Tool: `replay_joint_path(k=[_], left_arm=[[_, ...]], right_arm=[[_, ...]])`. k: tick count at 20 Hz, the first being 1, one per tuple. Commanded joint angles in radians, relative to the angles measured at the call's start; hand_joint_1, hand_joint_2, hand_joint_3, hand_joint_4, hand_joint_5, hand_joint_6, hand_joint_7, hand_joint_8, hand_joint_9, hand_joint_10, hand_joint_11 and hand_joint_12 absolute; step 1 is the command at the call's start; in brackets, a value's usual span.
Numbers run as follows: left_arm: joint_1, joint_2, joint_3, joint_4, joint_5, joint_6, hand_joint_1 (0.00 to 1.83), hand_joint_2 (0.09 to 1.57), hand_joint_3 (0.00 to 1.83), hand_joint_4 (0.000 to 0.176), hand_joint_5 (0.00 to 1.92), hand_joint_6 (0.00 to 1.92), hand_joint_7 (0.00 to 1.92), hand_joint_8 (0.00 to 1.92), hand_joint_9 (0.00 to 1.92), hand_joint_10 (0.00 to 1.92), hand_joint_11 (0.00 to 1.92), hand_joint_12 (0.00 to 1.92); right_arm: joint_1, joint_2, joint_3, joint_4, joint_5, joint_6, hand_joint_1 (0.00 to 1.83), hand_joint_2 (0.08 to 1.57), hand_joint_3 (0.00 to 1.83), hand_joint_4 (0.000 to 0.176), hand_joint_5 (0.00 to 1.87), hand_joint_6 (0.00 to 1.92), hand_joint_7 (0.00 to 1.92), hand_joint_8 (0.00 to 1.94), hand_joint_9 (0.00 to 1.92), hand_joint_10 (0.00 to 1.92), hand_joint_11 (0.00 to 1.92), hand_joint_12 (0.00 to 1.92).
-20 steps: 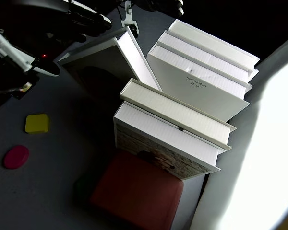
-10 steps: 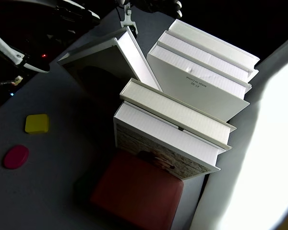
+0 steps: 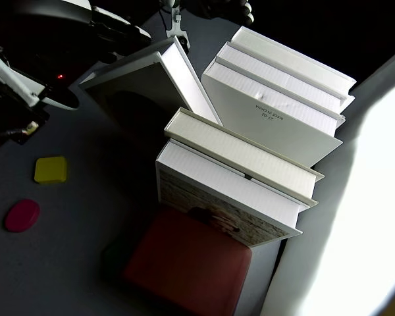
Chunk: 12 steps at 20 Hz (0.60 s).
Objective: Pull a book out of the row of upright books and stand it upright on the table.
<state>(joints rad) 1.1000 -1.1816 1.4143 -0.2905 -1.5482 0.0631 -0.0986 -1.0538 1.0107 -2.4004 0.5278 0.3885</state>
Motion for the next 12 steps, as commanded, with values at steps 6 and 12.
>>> replay_joint_path(k=[6, 12], left_arm=[[-0.006, -0.010, 0.012, -0.015, -0.094, -0.014, 0.27, 1.35, 0.01, 0.107, 0.20, 0.00, 0.00, 0.00, 0.00, 0.00, 0.00, 0.00], [-0.006, -0.010, 0.013, -0.016, -0.094, -0.014, 0.40, 1.37, 0.01, 0.090, 0.21, 0.01, 0.00, 0.00, 0.00, 0.00, 0.00, 0.00]], right_arm=[[-0.010, -0.004, 0.016, 0.025, -0.096, 0.005, 0.71, 1.16, 0.00, 0.176, 0.00, 0.00, 0.00, 0.00, 0.00, 0.00, 0.00, 0.00], [-0.021, 0.003, 0.025, 0.025, -0.127, 0.027, 0.67, 1.17, 0.00, 0.176, 0.00, 0.00, 0.00, 0.00, 0.00, 0.00, 0.00, 0.00]])
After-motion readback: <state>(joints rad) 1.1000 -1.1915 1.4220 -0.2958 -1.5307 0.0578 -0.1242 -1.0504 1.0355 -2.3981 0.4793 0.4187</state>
